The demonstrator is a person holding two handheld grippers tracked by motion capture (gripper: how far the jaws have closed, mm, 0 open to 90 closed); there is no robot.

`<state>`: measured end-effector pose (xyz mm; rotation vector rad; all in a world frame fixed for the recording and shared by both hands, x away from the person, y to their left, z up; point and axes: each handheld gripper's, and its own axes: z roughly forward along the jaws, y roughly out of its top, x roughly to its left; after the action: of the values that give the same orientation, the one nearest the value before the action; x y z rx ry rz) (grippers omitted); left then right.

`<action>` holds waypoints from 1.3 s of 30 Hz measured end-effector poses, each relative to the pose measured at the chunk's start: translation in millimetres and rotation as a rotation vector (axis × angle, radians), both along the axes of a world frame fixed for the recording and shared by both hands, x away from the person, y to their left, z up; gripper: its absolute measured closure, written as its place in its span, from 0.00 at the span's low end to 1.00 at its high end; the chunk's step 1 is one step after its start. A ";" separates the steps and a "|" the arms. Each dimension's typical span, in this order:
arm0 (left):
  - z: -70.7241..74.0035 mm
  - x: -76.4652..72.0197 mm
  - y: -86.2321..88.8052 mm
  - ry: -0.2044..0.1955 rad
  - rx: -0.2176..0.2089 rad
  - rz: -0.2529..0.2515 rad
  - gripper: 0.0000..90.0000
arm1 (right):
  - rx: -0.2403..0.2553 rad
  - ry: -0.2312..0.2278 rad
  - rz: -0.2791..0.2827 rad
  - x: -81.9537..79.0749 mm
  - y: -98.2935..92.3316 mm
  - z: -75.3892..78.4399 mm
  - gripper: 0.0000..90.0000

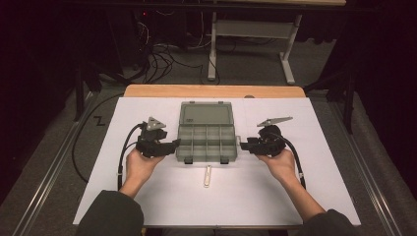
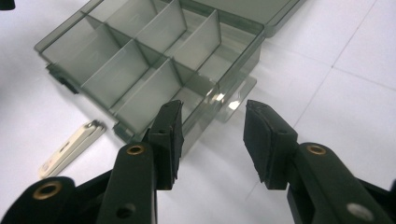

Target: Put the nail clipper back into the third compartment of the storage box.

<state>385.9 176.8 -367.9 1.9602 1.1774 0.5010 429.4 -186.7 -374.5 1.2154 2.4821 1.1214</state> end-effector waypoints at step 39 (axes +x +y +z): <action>-18.5 -42.1 -59.4 0.173 0.040 -0.179 0.47 | 0.055 -0.116 0.000 -54.4 -49.4 -10.2 0.60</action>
<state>343.8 117.5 -386.4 2.1541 1.0889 0.2684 375.0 -236.2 -384.7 1.1307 2.3807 1.2311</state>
